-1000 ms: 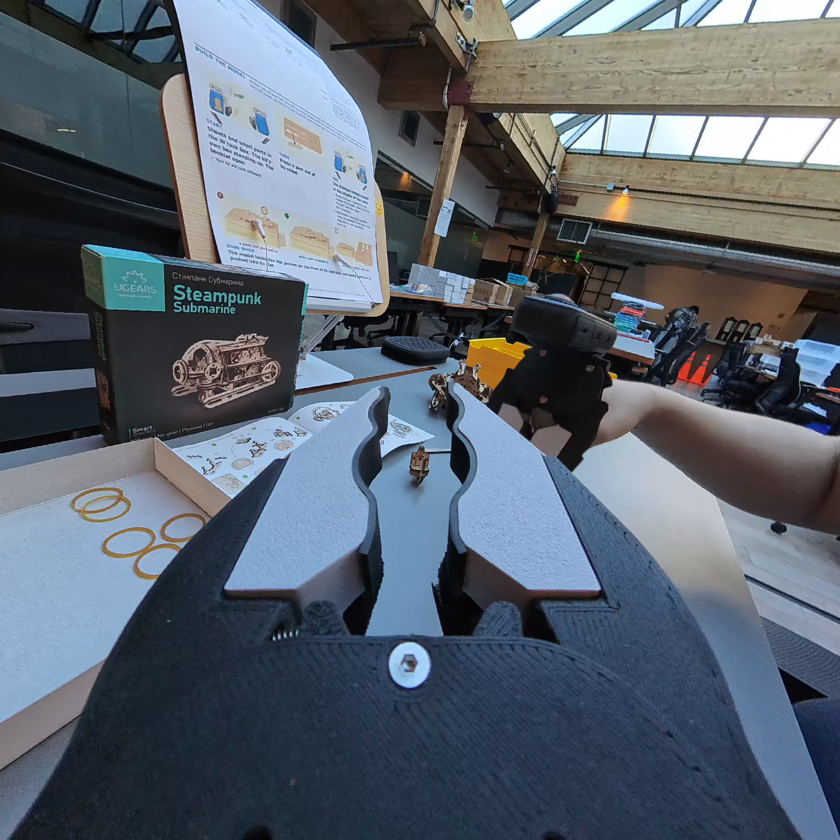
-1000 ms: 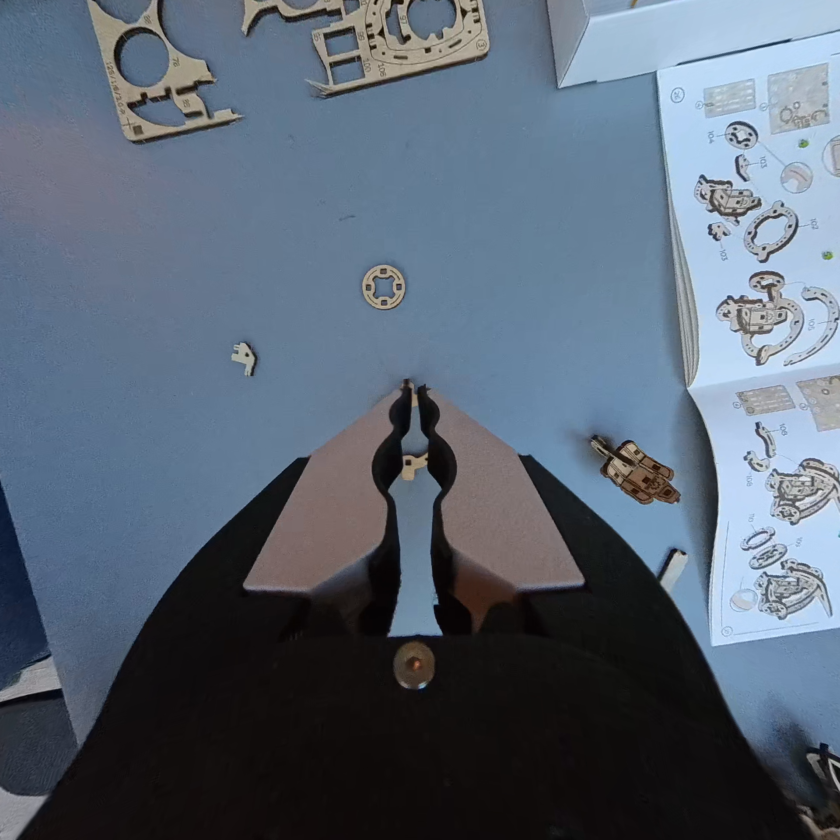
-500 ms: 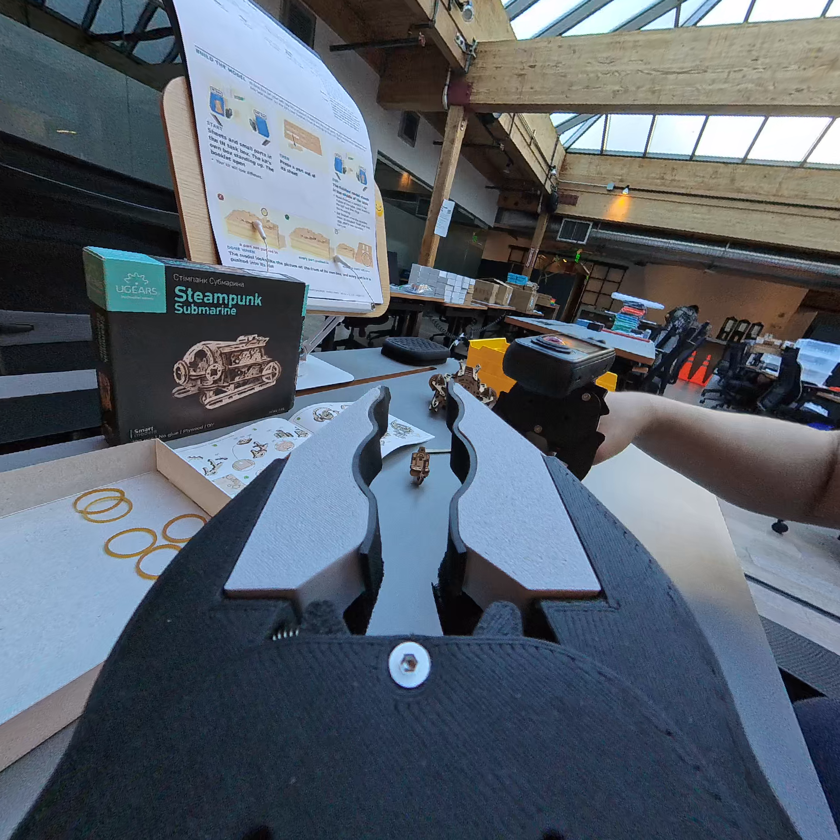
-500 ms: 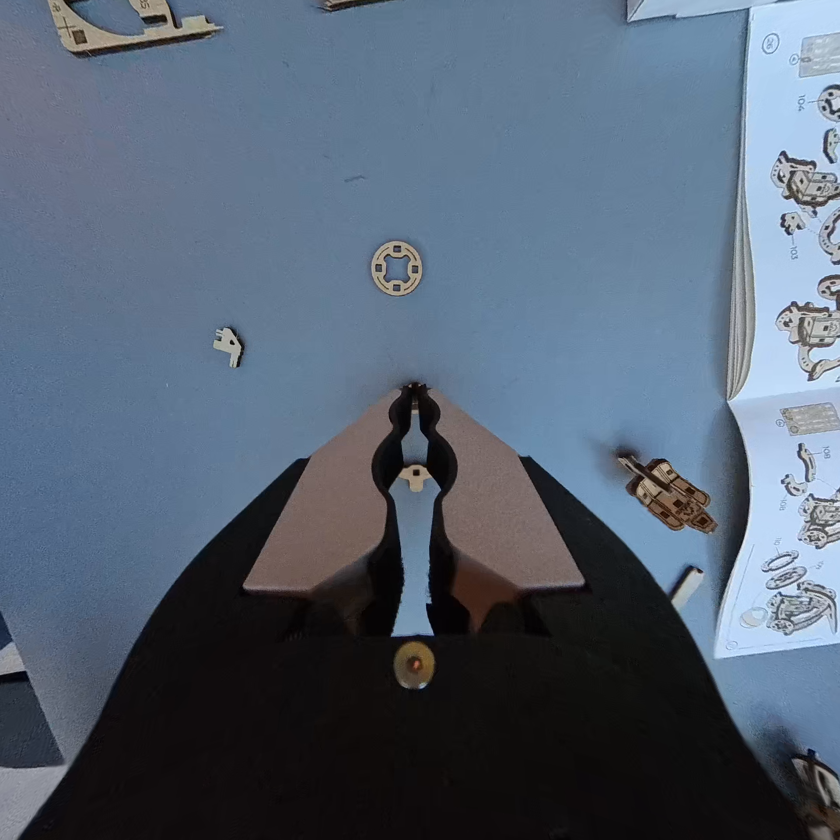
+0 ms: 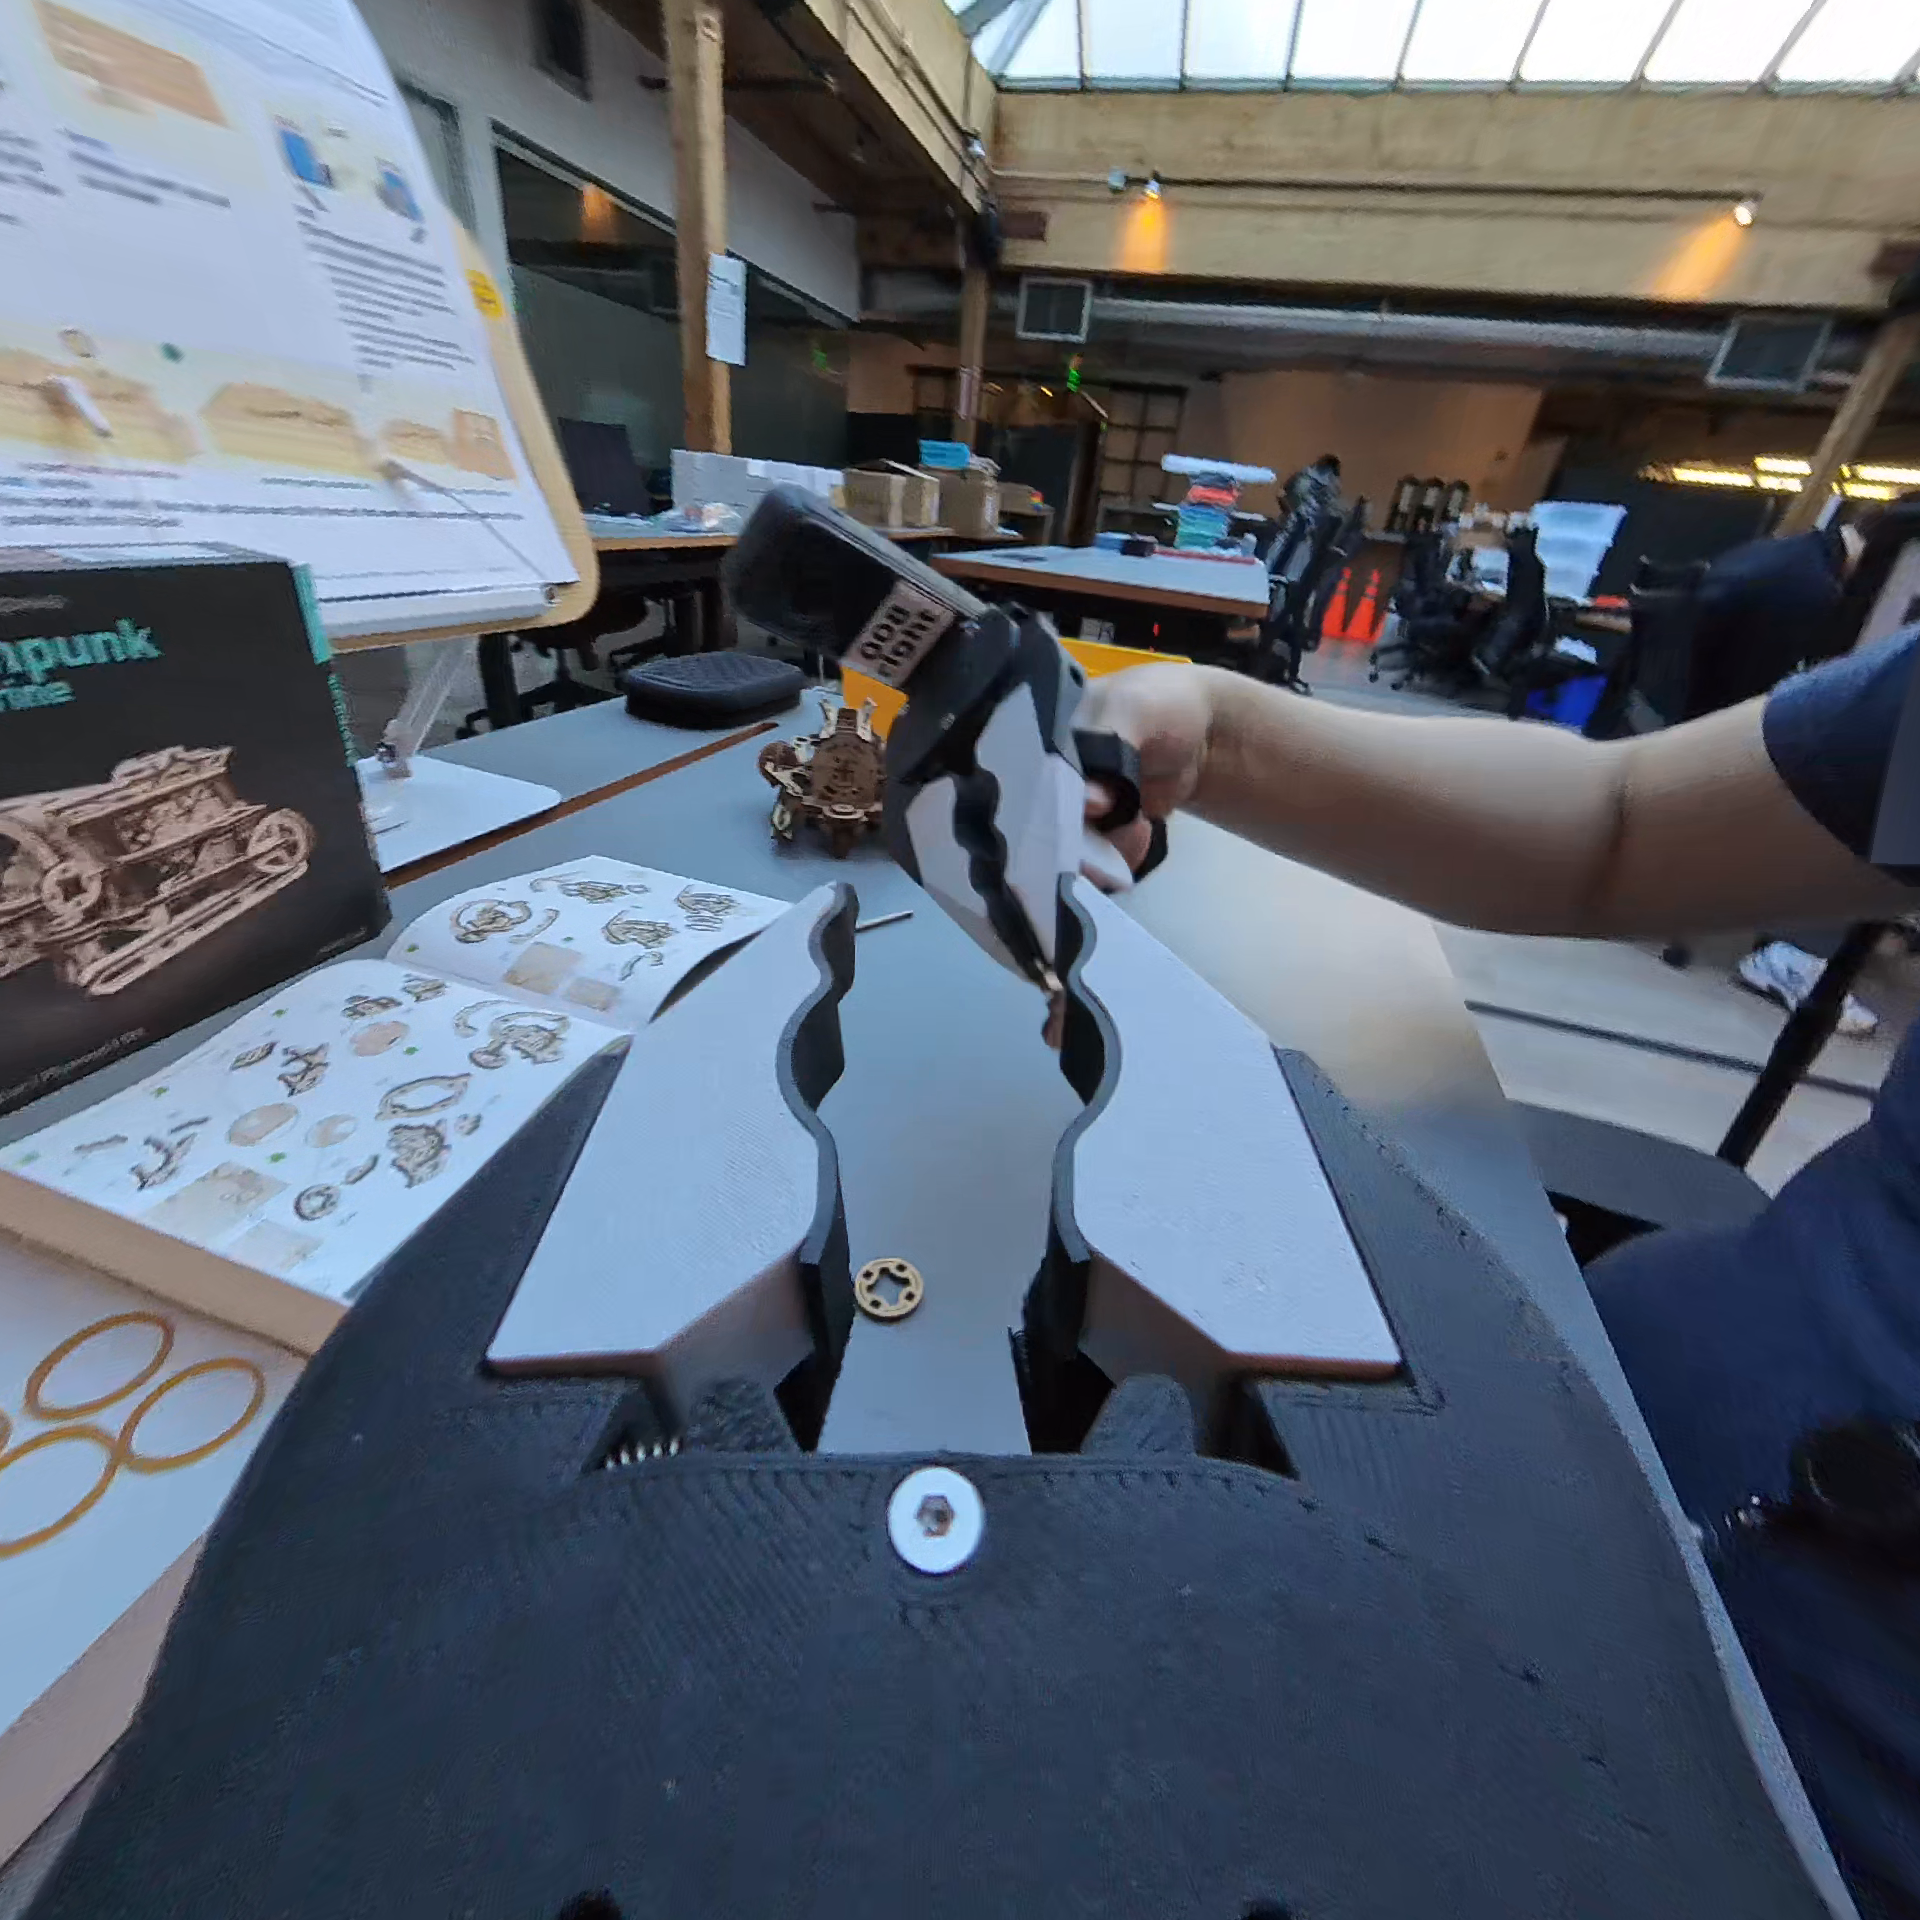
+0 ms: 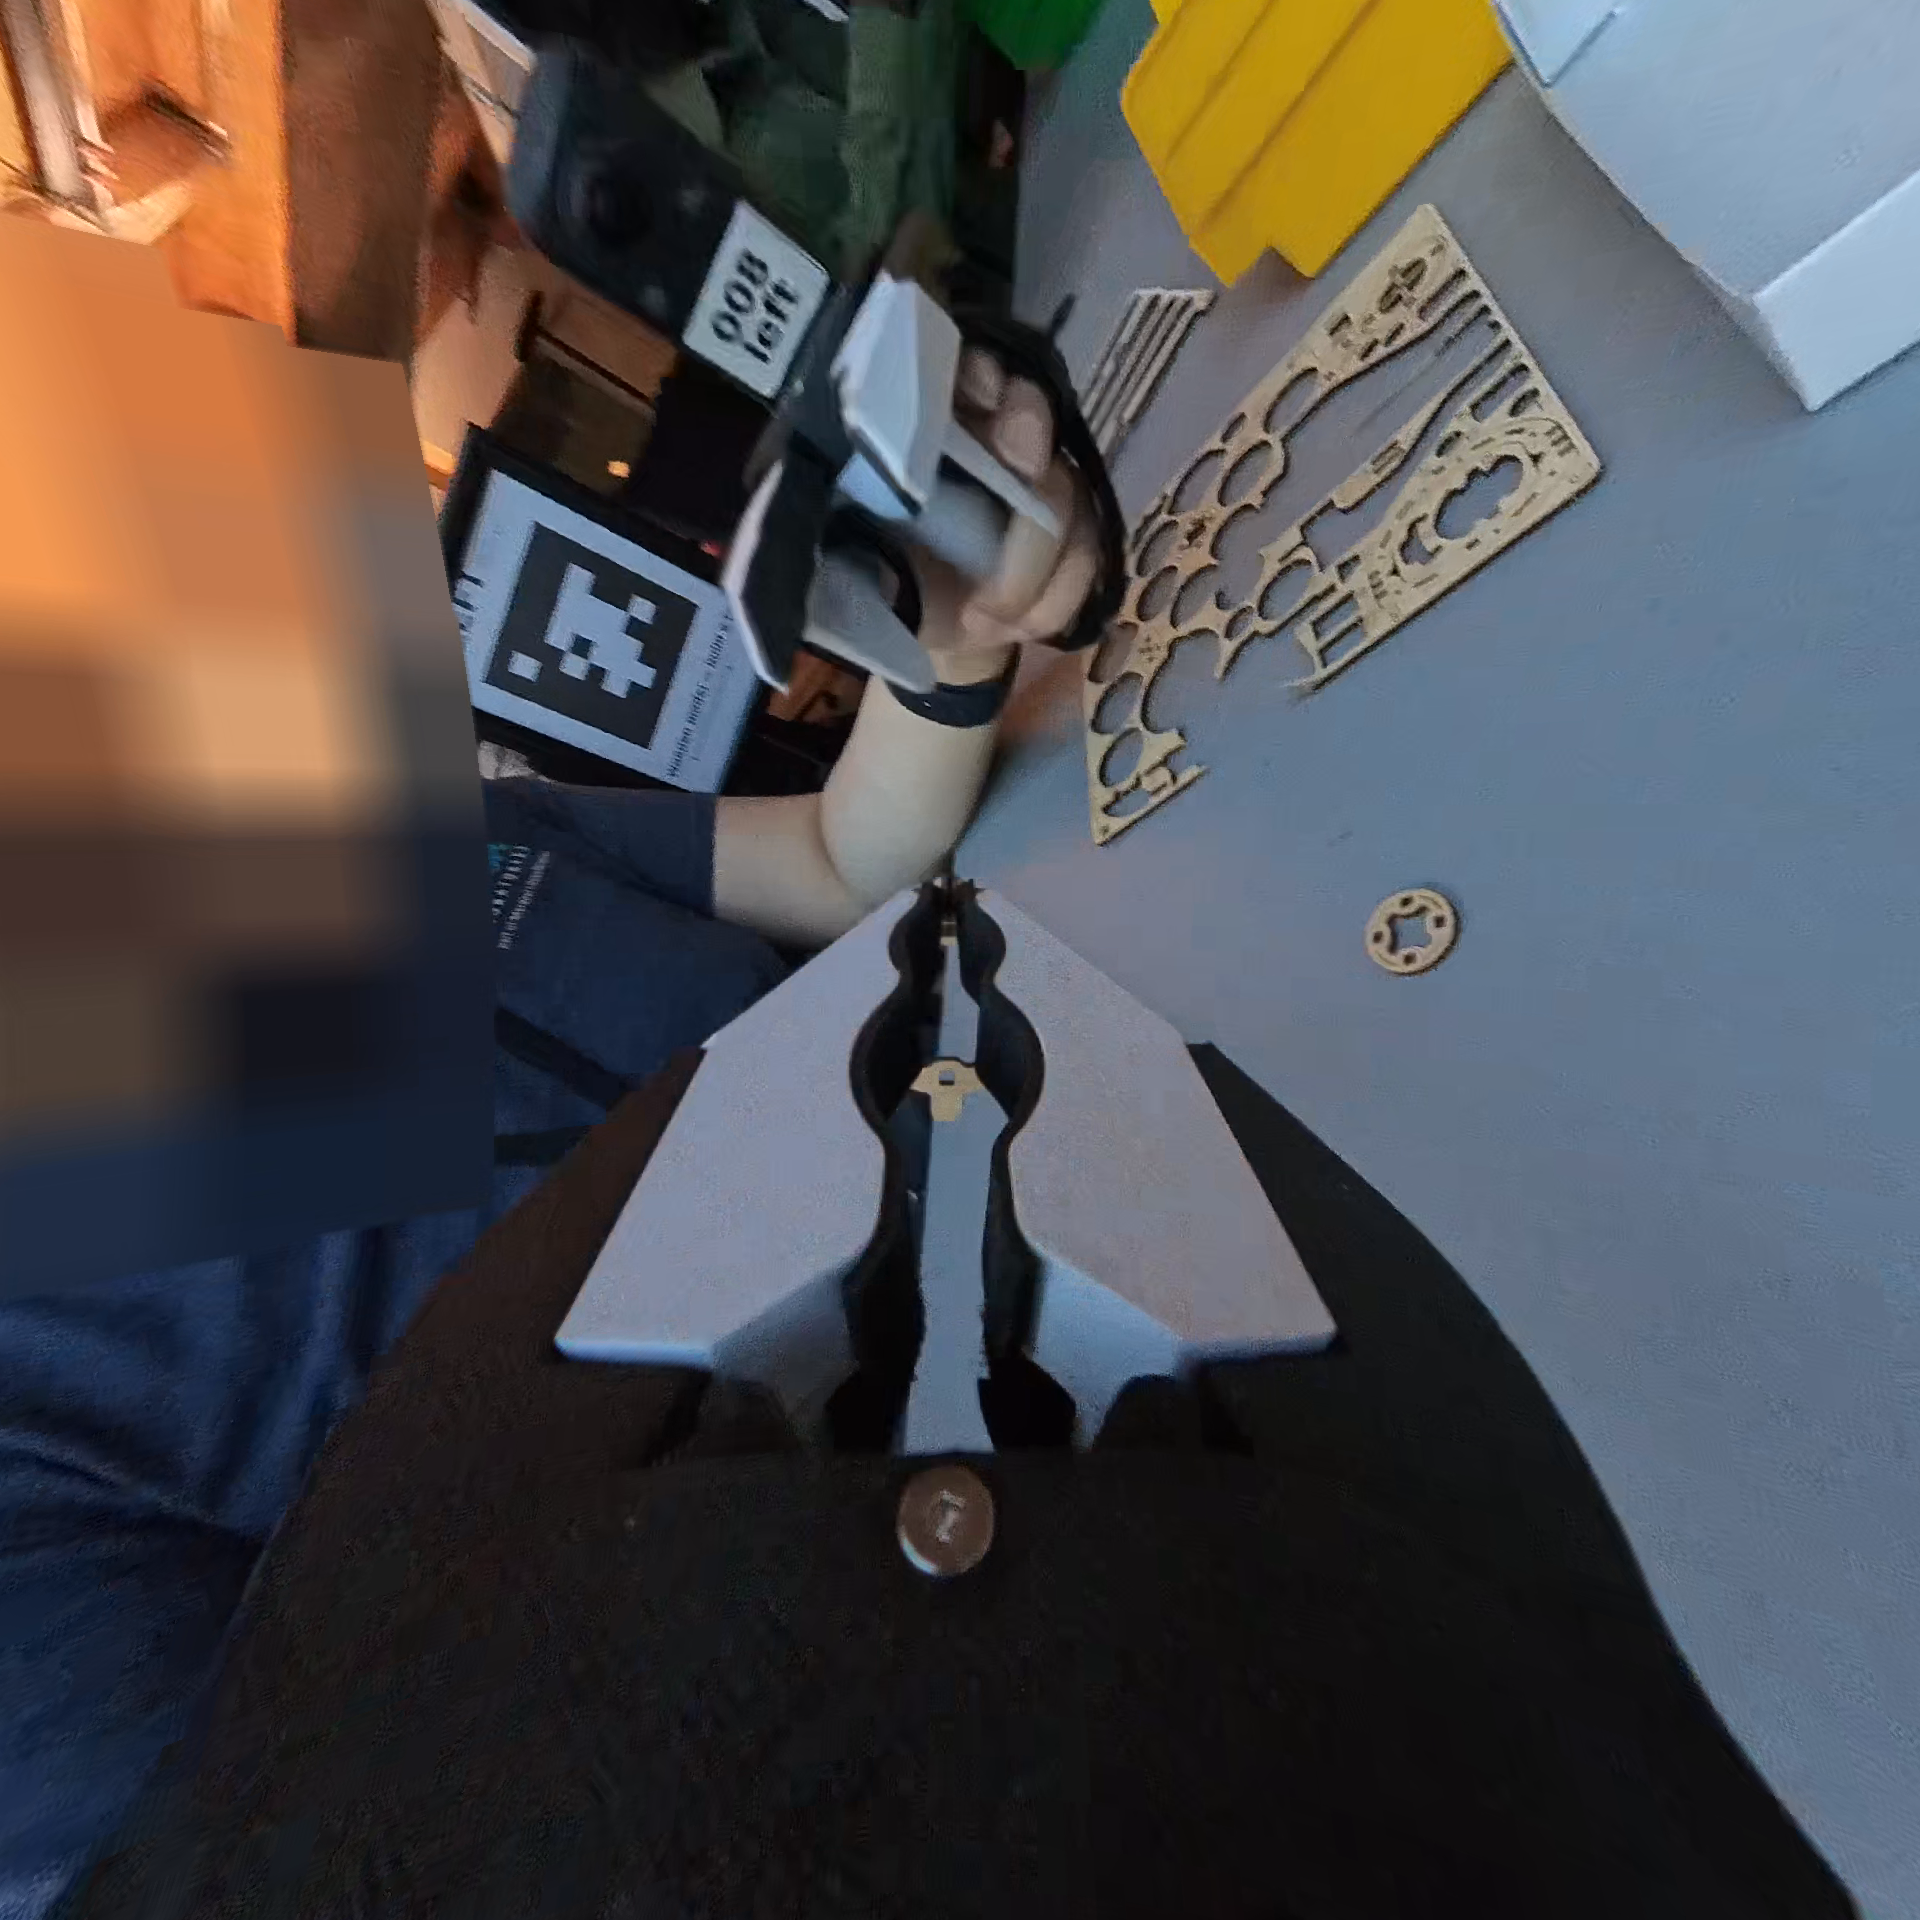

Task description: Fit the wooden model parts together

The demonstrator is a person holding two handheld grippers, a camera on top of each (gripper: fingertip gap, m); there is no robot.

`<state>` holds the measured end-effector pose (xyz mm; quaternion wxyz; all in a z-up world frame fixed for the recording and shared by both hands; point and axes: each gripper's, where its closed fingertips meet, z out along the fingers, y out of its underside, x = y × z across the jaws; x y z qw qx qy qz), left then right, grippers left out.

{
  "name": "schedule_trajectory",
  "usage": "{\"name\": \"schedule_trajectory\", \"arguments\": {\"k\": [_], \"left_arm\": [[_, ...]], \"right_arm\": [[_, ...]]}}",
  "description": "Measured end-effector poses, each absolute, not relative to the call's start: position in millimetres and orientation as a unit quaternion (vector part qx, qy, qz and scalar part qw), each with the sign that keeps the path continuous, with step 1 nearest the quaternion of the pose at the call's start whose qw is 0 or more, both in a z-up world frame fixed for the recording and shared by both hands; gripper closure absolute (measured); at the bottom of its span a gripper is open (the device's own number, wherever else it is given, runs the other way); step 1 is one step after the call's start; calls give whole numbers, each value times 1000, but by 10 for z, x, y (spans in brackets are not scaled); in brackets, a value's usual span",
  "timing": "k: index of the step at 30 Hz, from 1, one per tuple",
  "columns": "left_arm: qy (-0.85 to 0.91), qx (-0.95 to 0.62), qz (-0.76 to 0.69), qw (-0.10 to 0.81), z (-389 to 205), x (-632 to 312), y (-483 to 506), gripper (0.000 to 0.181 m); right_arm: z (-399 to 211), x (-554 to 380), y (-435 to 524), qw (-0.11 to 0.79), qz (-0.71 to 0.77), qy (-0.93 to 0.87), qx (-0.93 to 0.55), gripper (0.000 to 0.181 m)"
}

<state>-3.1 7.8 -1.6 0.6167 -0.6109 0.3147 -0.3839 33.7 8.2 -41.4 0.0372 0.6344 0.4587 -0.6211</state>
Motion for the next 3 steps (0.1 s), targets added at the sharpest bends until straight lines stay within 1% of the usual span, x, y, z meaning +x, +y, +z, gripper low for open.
{"name": "schedule_trajectory", "arguments": {"k": [3], "left_arm": [[349, -605, -377, 608, -63, 114, -3, 139]], "right_arm": [[-114, 388, 62, 72, -696, 410, 585, 180]]}}
